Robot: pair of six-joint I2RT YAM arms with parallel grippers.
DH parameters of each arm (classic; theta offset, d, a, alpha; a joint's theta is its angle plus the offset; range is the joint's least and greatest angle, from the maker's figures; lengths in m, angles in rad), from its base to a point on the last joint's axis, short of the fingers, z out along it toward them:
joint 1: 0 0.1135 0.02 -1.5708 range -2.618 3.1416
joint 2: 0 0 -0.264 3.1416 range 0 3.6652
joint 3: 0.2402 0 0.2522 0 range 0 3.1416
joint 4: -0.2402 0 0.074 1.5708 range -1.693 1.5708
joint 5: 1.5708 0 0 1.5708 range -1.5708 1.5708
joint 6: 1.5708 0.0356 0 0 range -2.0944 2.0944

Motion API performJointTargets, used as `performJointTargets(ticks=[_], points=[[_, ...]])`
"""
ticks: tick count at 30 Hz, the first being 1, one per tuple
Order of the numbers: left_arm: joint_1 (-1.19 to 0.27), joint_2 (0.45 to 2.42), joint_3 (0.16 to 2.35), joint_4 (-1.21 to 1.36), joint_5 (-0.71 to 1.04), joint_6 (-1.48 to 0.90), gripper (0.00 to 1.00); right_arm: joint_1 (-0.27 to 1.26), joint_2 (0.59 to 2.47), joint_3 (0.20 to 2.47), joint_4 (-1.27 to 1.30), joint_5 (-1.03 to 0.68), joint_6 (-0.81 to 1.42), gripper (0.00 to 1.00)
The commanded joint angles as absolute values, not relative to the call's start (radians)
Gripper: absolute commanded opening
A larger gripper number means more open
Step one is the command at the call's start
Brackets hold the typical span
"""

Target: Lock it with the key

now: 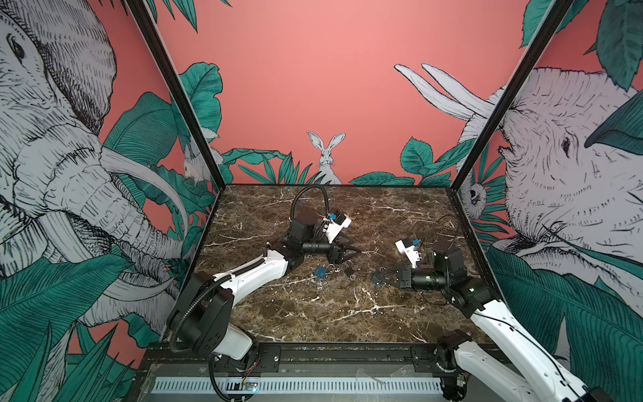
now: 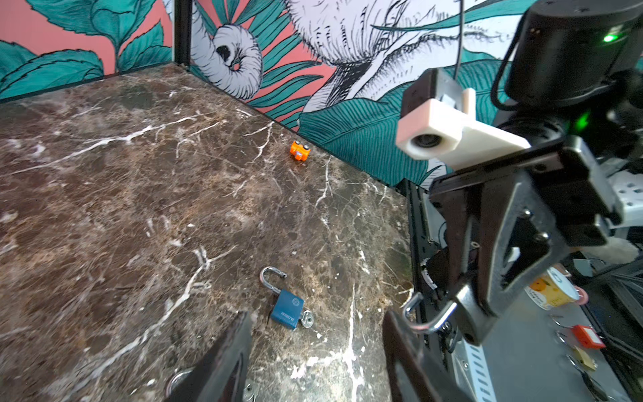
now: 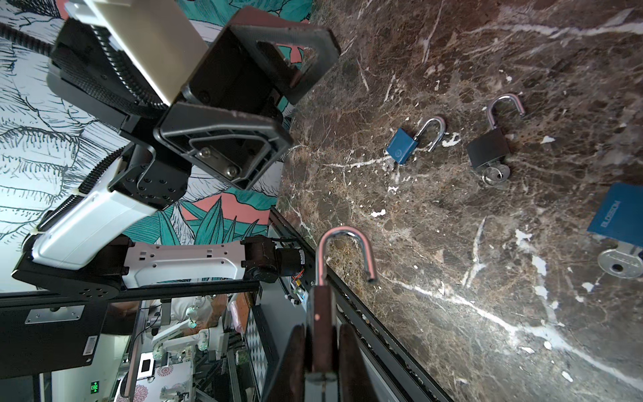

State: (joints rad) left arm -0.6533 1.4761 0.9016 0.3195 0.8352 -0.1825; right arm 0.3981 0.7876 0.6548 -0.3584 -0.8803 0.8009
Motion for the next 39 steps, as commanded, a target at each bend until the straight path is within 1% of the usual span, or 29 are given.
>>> performJointTargets(ticks=[1, 6, 16, 21, 22, 30, 39], points=[[-0.65, 1.499, 0.872, 0.508, 0.953, -0.316, 0.61, 0.391, 0.776, 0.649, -0.245, -0.917, 0.841, 0.0], [-0.661, 1.55, 0.848, 0.707, 1.01, -0.457, 0.54, 0.391, 0.803, 0.655, -0.208, -0.924, 0.855, 0.0], [-0.694, 1.576, 0.851, 0.806, 1.06, -0.548, 0.5, 0.391, 0.868, 0.673, -0.154, -0.929, 0.861, 0.0], [-0.694, 1.583, 0.85, 0.803, 1.071, -0.554, 0.47, 0.391, 0.894, 0.695, -0.149, -0.926, 0.847, 0.0], [-0.724, 1.585, 0.852, 0.8, 1.07, -0.554, 0.47, 0.391, 0.896, 0.698, -0.143, -0.928, 0.845, 0.0], [-0.747, 1.61, 0.864, 0.782, 1.079, -0.553, 0.44, 0.39, 0.896, 0.71, -0.126, -0.934, 0.849, 0.0], [-0.748, 1.605, 0.859, 0.779, 1.072, -0.563, 0.38, 0.365, 0.871, 0.741, -0.235, -0.904, 0.772, 0.0]])
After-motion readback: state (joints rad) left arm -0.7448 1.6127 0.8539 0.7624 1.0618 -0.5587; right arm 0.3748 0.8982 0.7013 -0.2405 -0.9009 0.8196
